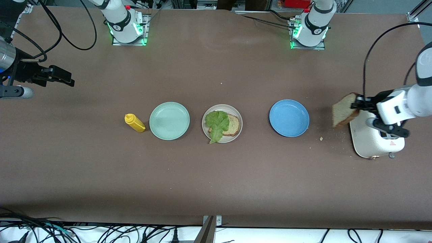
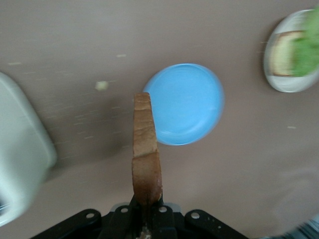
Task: Make sandwich in beige plate with both arms
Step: 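Retract the right gripper to rest while the left gripper lifts bread, then carry the second bread slice with the left gripper onto the lettuce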
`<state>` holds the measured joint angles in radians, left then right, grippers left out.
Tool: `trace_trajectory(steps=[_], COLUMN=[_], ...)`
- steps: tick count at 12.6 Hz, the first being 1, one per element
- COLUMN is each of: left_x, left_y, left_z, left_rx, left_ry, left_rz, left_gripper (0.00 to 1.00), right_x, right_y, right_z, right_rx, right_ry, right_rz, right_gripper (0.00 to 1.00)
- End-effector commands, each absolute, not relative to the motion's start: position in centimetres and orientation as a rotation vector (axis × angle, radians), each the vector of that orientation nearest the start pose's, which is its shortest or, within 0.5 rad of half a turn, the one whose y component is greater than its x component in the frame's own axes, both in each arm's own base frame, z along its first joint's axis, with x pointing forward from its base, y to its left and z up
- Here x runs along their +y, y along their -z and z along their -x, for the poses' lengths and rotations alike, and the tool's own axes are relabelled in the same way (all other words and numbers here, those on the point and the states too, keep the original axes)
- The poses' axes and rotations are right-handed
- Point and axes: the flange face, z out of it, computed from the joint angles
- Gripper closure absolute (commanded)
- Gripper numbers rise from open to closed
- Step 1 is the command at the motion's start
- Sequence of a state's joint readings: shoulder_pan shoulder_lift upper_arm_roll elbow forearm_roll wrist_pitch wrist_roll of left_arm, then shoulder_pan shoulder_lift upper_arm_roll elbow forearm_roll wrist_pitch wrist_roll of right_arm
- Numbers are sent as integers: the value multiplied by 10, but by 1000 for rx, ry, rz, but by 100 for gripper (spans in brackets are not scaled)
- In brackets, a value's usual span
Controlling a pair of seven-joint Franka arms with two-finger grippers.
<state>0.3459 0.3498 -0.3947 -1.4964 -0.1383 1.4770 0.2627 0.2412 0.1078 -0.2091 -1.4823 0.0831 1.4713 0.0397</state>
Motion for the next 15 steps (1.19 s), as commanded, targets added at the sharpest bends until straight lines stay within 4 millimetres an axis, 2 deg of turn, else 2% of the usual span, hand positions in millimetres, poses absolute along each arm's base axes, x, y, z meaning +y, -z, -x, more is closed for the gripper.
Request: trace_trajectory(steps=[1,2,3,4,5,7,8,10,12,15], left_x=[-48,-72,-91,-119,-140,-202,-225,-259,-286,-311], left_y=[-431,-410,-388,-359,-340,-318,-307,-291,-264,-221], left_z=[-626,-629,-633,-637,-642,-640,-638,-635,-633,-624], left_rx=[589,619,613,630,595,583,553,626,582,614], left_ry=[-674,-764,-862,-964,-979,-1030,-1101,-1008,-909,-851], left_rz=[3554,3645,3747,3818,3884,4000,4059,4130,4171,4219], left_gripper=[100,100,100,100,100,100,100,100,100,100], right_x=[40,43,53,64,70,65,57,52,52,55], right_y=[-607,-607,-616,-625,-625,-624,-622,-615,-615,-607], right_z=[-562,-562,-561,-560,-562,-562,-562,-557,-559,-563], right_rx=[15,17,-4,-6,17,16,23,25,25,23], right_ry=[-155,-142,-107,-49,-22,-37,-48,-140,-133,-149], right_rz=[3074,3072,3063,3064,3065,3068,3078,3129,3132,3132], right_gripper=[0,0,0,0,0,0,0,0,0,0])
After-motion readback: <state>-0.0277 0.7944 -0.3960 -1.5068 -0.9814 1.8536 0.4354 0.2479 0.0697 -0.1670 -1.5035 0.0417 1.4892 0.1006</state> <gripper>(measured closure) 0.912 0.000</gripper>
